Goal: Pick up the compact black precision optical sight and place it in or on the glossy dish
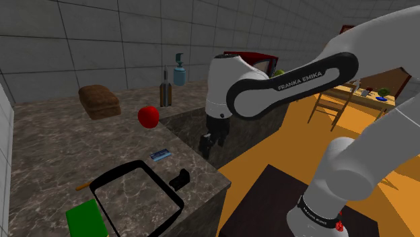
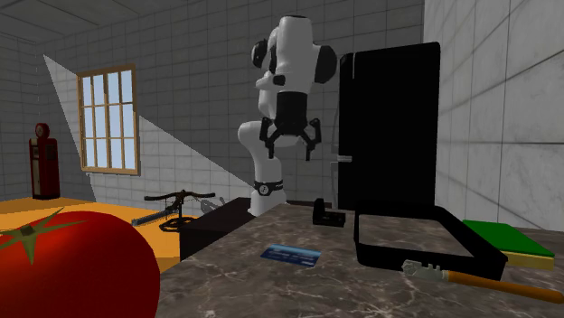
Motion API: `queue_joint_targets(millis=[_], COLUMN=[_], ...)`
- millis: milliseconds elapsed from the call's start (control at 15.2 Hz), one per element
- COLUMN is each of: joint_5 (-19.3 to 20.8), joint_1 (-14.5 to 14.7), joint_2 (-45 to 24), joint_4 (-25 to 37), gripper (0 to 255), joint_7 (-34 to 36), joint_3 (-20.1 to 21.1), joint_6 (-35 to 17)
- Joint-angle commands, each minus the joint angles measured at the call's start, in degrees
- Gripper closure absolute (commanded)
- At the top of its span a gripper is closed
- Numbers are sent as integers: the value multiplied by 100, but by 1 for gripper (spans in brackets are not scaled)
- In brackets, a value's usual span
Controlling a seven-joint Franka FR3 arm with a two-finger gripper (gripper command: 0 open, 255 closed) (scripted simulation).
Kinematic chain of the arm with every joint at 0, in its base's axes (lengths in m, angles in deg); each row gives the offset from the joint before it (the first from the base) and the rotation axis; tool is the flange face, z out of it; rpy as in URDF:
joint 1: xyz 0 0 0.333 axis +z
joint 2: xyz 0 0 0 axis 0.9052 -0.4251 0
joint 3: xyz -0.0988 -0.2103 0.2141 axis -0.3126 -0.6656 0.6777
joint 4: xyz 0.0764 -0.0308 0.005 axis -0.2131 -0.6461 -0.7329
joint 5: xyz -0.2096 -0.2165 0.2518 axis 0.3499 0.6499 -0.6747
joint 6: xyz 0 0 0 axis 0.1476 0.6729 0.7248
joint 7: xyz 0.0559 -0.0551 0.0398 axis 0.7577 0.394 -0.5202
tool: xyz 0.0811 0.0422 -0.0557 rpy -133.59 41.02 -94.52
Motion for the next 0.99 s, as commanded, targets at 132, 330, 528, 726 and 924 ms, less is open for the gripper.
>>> queue_joint_targets(millis=[132, 330, 528, 726, 924], joint_5=[177, 494, 961, 1222, 1389], joint_1=[-39, -78, -65, -20, -2], joint_2=[-872, -1558, -2279, -2621, -2816], joint_4=[327, 641, 1030, 1120, 1070], gripper=[0, 0, 0, 0, 0], joint_7=[642, 1175, 1775, 2032, 2149], joint_3=[399, 640, 799, 794, 763], joint_6=[-649, -1056, -1382, -1605, -1817])
